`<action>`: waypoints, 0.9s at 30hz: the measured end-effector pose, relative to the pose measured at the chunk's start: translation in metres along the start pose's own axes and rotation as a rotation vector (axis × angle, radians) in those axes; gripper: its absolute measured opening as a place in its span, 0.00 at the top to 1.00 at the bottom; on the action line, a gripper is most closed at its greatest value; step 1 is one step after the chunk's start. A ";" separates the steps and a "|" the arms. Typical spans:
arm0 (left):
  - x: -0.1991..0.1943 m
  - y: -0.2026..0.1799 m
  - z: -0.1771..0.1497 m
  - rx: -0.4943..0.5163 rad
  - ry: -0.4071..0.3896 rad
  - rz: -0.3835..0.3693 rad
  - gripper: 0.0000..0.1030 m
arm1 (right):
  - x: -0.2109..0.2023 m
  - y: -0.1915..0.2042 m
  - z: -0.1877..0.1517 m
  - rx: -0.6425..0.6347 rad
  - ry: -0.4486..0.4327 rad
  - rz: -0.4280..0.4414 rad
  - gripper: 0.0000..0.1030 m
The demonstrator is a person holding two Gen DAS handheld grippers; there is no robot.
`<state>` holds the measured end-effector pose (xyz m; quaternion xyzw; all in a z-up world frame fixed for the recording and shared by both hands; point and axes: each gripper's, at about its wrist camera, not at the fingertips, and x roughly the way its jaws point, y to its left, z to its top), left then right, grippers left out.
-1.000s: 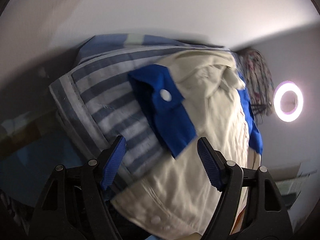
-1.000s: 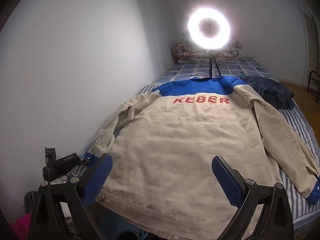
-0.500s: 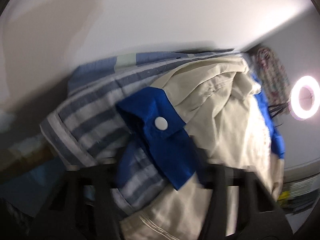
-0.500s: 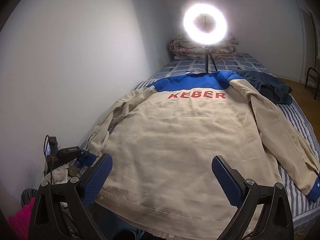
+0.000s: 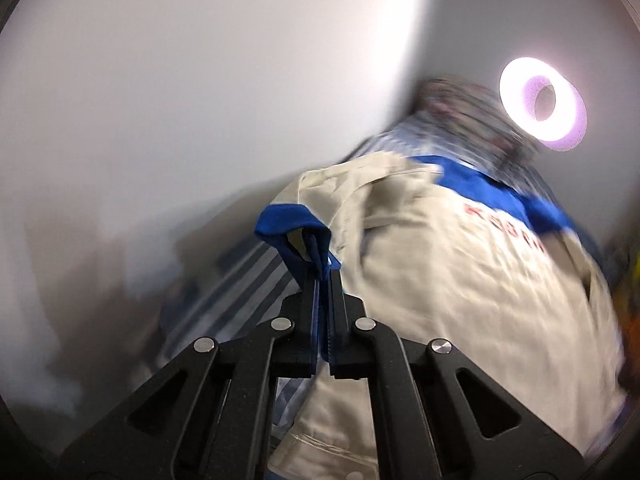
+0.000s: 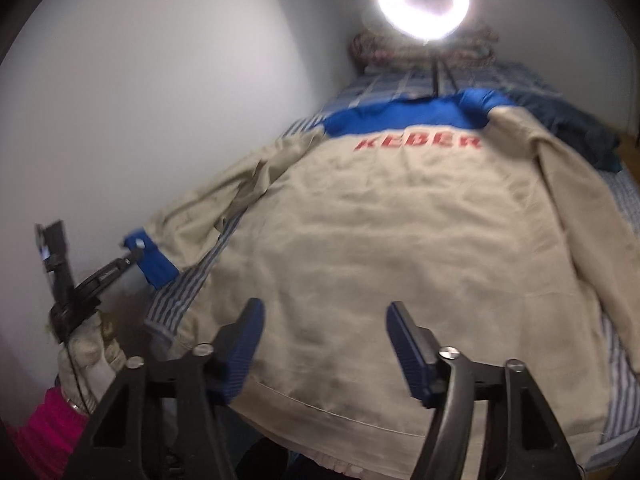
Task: Fold large clothes
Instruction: 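Fold the held sleeve across the jacket back with the left tool, release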
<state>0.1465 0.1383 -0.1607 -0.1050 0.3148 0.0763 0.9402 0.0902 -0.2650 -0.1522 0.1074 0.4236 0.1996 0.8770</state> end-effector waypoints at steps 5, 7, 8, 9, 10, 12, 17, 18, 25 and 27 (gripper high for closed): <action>-0.016 -0.050 -0.012 0.309 -0.029 -0.075 1.00 | 0.037 -0.014 0.020 0.005 0.055 0.135 0.44; -0.017 -0.063 -0.022 0.392 -0.013 -0.095 1.00 | 0.057 -0.021 0.030 0.033 0.098 0.162 0.44; -0.019 -0.071 -0.032 0.451 -0.005 -0.110 1.00 | 0.069 -0.022 0.036 0.045 0.117 0.178 0.44; -0.020 -0.077 -0.038 0.496 -0.003 -0.117 1.00 | 0.080 -0.023 0.042 0.056 0.132 0.198 0.44; -0.023 -0.086 -0.047 0.545 -0.008 -0.119 1.00 | 0.089 -0.022 0.048 0.069 0.143 0.212 0.44; -0.030 -0.095 -0.066 0.641 -0.015 -0.124 1.00 | 0.105 -0.020 0.058 0.096 0.160 0.254 0.44; -0.041 -0.104 -0.092 0.739 -0.001 -0.146 1.00 | 0.149 -0.012 0.083 0.197 0.189 0.392 0.33; -0.042 -0.105 -0.094 0.752 -0.001 -0.145 1.00 | 0.161 -0.010 0.088 0.220 0.199 0.411 0.32; -0.048 -0.111 -0.113 0.833 -0.012 -0.155 1.00 | 0.230 0.014 0.108 0.268 0.284 0.418 0.38; -0.049 -0.113 -0.115 0.844 -0.008 -0.158 1.00 | 0.244 0.020 0.110 0.278 0.320 0.447 0.83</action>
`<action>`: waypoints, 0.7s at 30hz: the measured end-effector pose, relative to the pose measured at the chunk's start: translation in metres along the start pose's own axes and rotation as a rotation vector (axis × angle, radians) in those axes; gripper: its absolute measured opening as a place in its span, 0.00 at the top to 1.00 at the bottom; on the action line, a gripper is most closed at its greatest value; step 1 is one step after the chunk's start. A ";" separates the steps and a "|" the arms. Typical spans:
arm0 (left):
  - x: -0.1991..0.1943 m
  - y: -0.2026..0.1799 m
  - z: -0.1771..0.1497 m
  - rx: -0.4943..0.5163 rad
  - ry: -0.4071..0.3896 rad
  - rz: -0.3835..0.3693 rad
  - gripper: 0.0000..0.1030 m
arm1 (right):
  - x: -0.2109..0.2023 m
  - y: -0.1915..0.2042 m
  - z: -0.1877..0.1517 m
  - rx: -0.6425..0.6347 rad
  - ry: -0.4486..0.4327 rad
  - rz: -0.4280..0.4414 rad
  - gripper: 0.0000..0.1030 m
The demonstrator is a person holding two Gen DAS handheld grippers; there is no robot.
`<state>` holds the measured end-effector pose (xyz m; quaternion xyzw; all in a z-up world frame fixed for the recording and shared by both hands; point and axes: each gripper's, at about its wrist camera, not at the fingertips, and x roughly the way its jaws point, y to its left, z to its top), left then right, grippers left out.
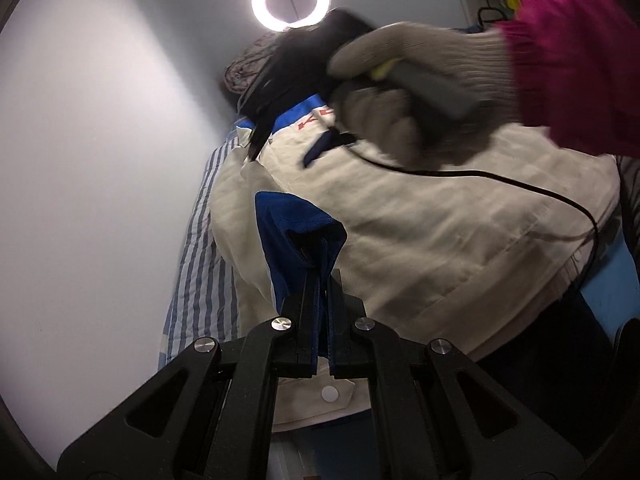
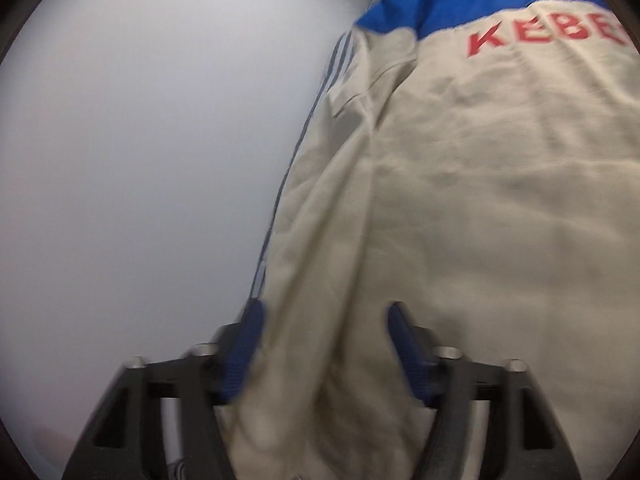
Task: Fold large clothes
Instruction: 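Fold the held sleeve across the jacket back with the left tool, release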
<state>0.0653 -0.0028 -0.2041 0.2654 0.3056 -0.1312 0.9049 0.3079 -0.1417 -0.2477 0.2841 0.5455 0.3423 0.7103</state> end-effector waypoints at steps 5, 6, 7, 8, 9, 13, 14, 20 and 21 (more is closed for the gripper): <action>-0.006 0.000 -0.005 -0.001 0.008 -0.032 1.00 | -0.020 -0.001 -0.015 -0.002 -0.045 -0.021 0.99; -0.008 -0.001 -0.006 0.001 0.005 -0.040 1.00 | -0.032 -0.006 -0.025 0.001 -0.061 -0.005 1.00; -0.011 -0.003 -0.007 0.006 0.008 -0.053 0.99 | -0.039 -0.012 -0.033 0.019 -0.073 0.008 1.00; -0.016 -0.005 -0.008 0.008 0.012 -0.068 0.99 | -0.045 -0.021 -0.043 0.047 -0.081 0.016 1.00; -0.020 -0.005 -0.009 0.004 0.017 -0.085 0.99 | -0.045 -0.033 -0.055 0.079 -0.066 -0.002 1.00; -0.029 -0.008 -0.014 -0.033 0.062 -0.188 0.85 | -0.025 -0.059 -0.082 0.079 0.066 -0.156 1.00; -0.031 -0.006 -0.014 -0.048 0.067 -0.198 0.76 | -0.024 -0.059 -0.084 0.068 0.080 -0.162 0.99; -0.054 0.031 -0.017 -0.273 0.064 -0.254 0.60 | -0.049 -0.032 -0.090 -0.036 0.054 -0.209 0.71; -0.057 0.039 -0.019 -0.316 0.066 -0.256 0.59 | -0.054 -0.028 -0.092 -0.046 0.049 -0.207 0.71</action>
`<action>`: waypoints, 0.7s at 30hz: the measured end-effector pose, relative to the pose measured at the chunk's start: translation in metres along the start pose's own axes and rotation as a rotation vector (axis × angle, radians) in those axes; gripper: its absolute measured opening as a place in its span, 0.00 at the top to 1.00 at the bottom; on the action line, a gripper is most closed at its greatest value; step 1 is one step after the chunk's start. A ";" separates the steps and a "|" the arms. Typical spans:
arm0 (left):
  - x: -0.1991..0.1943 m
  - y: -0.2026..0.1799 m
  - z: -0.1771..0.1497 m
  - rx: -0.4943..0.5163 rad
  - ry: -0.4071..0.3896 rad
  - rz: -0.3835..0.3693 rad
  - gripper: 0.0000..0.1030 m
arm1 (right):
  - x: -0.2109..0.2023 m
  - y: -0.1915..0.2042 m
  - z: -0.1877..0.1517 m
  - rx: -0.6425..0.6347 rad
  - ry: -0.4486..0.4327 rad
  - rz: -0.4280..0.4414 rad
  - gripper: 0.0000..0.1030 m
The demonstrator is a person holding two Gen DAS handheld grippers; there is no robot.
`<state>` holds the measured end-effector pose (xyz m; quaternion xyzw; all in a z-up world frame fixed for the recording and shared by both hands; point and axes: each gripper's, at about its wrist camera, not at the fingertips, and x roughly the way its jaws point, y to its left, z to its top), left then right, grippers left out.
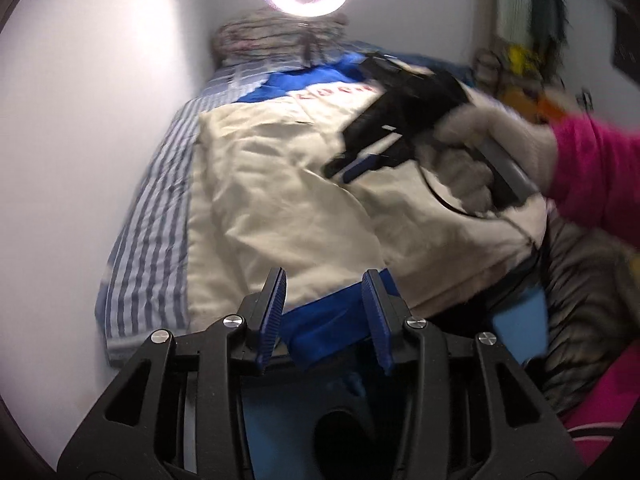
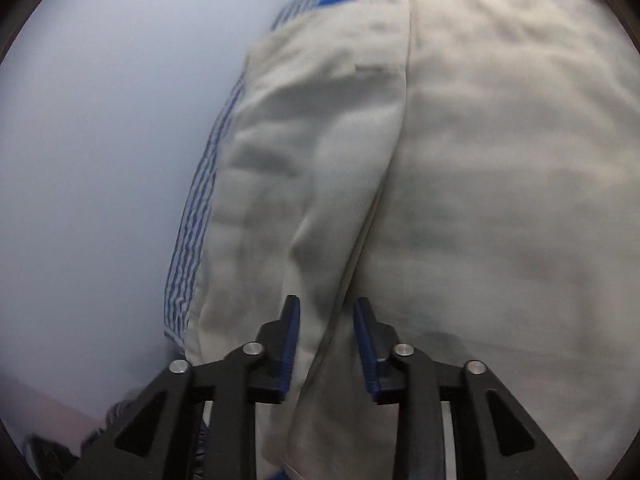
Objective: Fold large clothes
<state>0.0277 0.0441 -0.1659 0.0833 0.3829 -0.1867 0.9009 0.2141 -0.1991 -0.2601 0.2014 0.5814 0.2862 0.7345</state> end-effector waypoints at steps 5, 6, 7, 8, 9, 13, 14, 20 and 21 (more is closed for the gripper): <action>0.004 0.042 0.000 -0.230 0.055 0.003 0.54 | -0.016 0.013 -0.016 -0.048 -0.038 -0.011 0.67; 0.011 0.051 -0.002 -0.297 0.087 -0.012 0.54 | -0.020 0.016 -0.020 -0.058 -0.044 -0.011 0.67; 0.018 0.061 -0.006 -0.378 0.123 -0.034 0.54 | -0.021 0.019 -0.020 -0.067 -0.048 -0.009 0.67; 0.023 0.065 -0.008 -0.432 0.145 -0.044 0.54 | -0.031 0.010 -0.021 -0.078 -0.054 -0.006 0.65; 0.032 0.075 -0.014 -0.535 0.174 -0.057 0.54 | -0.035 0.015 -0.023 -0.097 -0.065 -0.006 0.65; 0.045 0.086 -0.031 -0.770 0.204 -0.056 0.54 | -0.050 0.032 -0.018 -0.160 -0.121 -0.010 0.57; 0.043 0.084 -0.031 -0.788 0.200 -0.040 0.54 | -0.056 0.038 -0.015 -0.174 -0.138 -0.005 0.55; 0.054 0.069 -0.026 -0.753 0.211 0.036 0.54 | -0.082 0.076 0.010 -0.244 -0.238 -0.037 0.49; 0.057 0.067 -0.026 -0.731 0.216 0.043 0.54 | -0.083 0.082 0.020 -0.248 -0.245 -0.039 0.49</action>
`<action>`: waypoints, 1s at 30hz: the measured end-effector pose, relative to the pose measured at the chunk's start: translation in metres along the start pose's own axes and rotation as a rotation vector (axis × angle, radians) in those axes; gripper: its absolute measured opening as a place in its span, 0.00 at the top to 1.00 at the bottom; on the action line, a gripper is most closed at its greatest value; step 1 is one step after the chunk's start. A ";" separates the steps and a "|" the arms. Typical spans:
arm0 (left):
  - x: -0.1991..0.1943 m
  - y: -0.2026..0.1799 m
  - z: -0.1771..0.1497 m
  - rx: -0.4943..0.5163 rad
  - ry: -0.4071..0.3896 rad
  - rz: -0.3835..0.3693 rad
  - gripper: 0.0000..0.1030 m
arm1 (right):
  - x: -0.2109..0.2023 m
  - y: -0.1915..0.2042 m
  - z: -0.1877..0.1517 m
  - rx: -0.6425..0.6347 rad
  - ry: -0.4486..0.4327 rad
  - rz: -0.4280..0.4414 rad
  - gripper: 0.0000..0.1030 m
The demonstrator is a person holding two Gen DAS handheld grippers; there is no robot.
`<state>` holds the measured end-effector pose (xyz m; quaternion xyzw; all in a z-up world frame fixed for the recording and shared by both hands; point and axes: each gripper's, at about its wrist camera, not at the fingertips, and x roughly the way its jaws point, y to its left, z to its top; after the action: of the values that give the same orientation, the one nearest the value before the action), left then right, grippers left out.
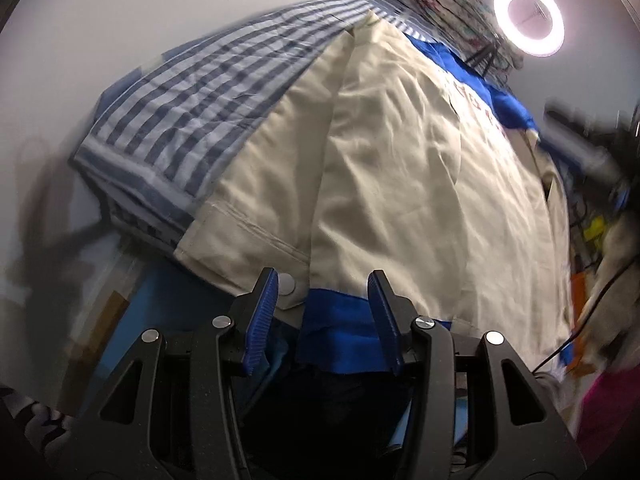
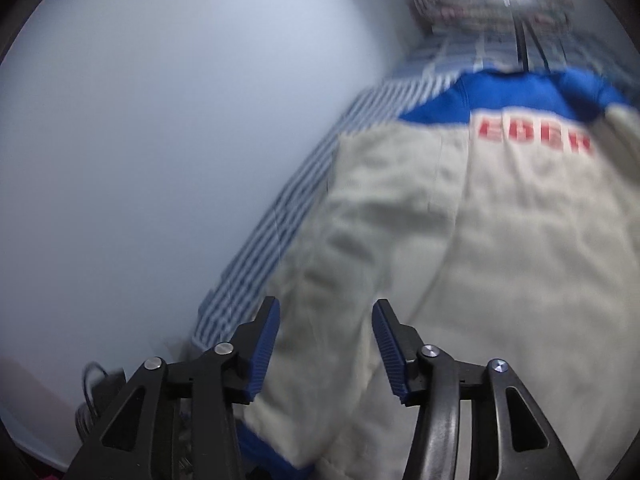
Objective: Fold large clothes
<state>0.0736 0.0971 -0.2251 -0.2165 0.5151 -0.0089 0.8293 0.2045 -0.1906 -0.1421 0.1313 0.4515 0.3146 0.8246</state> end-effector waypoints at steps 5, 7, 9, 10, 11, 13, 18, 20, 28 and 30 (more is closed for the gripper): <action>0.020 0.008 0.006 0.017 0.050 -0.028 0.56 | 0.023 0.011 0.048 -0.042 0.003 -0.049 0.48; 0.024 0.009 0.007 0.025 0.058 -0.053 0.67 | 0.038 0.013 0.067 -0.049 0.019 -0.057 0.48; 0.026 0.005 0.006 0.064 0.054 -0.053 0.85 | 0.064 0.014 0.087 -0.058 0.047 -0.076 0.48; 0.028 0.003 0.006 0.077 0.055 -0.053 0.89 | 0.075 0.015 0.094 -0.065 0.061 -0.086 0.49; 0.029 0.003 0.005 0.082 0.051 -0.055 0.92 | 0.090 0.015 0.102 -0.074 0.077 -0.103 0.49; 0.029 0.006 0.005 0.074 0.046 -0.072 0.94 | 0.118 0.018 0.117 -0.098 0.104 -0.142 0.48; 0.018 0.006 0.007 0.065 0.015 -0.098 0.96 | 0.180 0.027 0.146 -0.154 0.152 -0.217 0.48; 0.013 0.005 0.007 0.079 -0.003 -0.099 0.96 | 0.204 0.032 0.158 -0.188 0.167 -0.254 0.48; -0.003 0.008 0.012 0.100 -0.050 -0.099 0.96 | 0.278 0.025 0.182 -0.233 0.245 -0.434 0.70; -0.005 0.011 0.012 0.114 -0.057 -0.091 0.96 | 0.288 0.023 0.184 -0.244 0.260 -0.442 0.82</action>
<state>0.0798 0.1123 -0.2204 -0.1924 0.4794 -0.0699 0.8534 0.4607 0.0227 -0.2186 -0.1121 0.5299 0.1936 0.8180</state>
